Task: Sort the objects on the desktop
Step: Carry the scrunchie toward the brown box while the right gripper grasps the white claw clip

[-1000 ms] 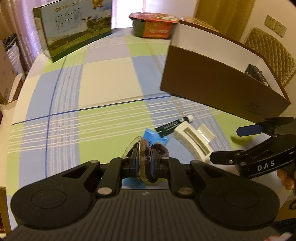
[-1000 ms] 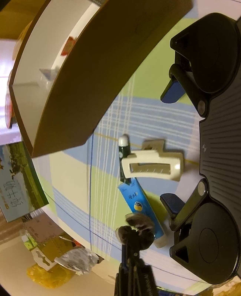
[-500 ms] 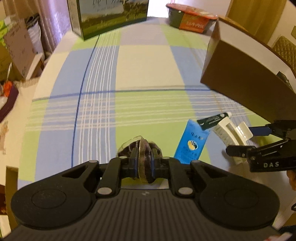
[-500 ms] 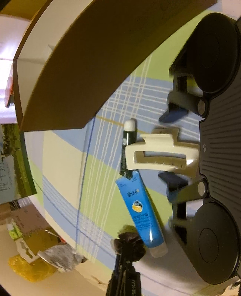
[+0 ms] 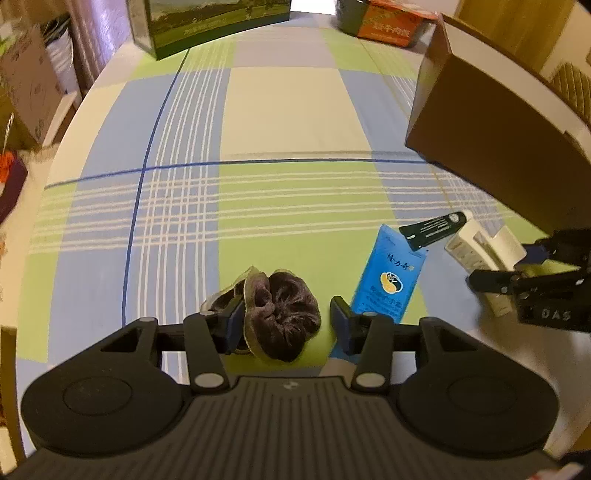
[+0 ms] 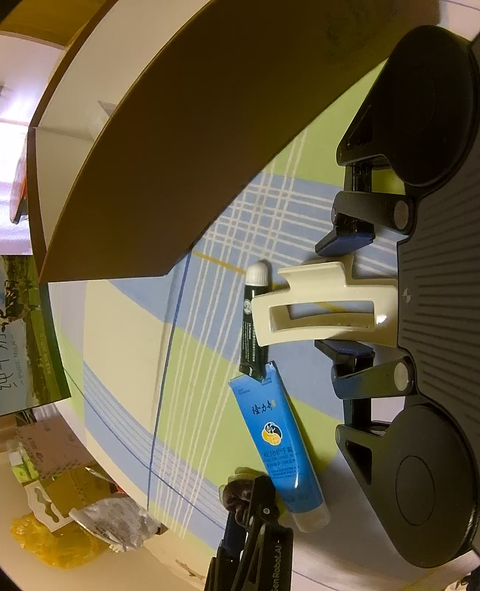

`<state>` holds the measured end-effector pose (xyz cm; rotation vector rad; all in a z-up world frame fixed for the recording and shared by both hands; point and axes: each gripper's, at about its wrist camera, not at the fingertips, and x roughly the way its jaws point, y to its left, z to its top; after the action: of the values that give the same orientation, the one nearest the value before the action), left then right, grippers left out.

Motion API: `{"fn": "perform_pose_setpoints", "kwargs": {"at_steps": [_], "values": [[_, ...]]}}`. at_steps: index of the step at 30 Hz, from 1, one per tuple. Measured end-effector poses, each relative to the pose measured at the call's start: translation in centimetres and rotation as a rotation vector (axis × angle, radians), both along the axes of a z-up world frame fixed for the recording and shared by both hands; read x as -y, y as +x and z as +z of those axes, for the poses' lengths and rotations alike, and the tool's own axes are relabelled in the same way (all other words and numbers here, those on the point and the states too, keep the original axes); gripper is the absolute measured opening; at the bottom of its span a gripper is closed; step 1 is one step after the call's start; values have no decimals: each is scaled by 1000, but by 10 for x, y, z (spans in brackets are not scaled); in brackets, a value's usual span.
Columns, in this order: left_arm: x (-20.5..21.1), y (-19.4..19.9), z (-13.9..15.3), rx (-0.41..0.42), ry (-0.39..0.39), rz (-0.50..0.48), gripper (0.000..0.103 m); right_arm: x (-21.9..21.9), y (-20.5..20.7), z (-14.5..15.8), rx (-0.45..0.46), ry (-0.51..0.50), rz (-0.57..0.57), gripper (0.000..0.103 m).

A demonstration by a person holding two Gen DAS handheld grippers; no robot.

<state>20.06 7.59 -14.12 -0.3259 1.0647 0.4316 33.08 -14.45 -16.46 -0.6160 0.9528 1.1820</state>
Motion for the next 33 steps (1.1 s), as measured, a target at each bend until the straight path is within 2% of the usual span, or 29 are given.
{"fn": "perform_pose_setpoints", "kwargs": {"at_steps": [8, 15, 26, 33], "values": [[3, 1, -2, -13, 52, -20, 34, 0, -5, -2, 46, 0, 36, 43], [6, -4, -2, -11, 82, -13, 22, 8, -9, -1, 76, -5, 59, 40], [12, -21, 10, 11, 64, 4, 17, 45, 2, 16, -17, 9, -41, 39], [25, -28, 43, 88, 57, -15, 17, 72, 14, 45, -53, 61, -113, 39]]}}
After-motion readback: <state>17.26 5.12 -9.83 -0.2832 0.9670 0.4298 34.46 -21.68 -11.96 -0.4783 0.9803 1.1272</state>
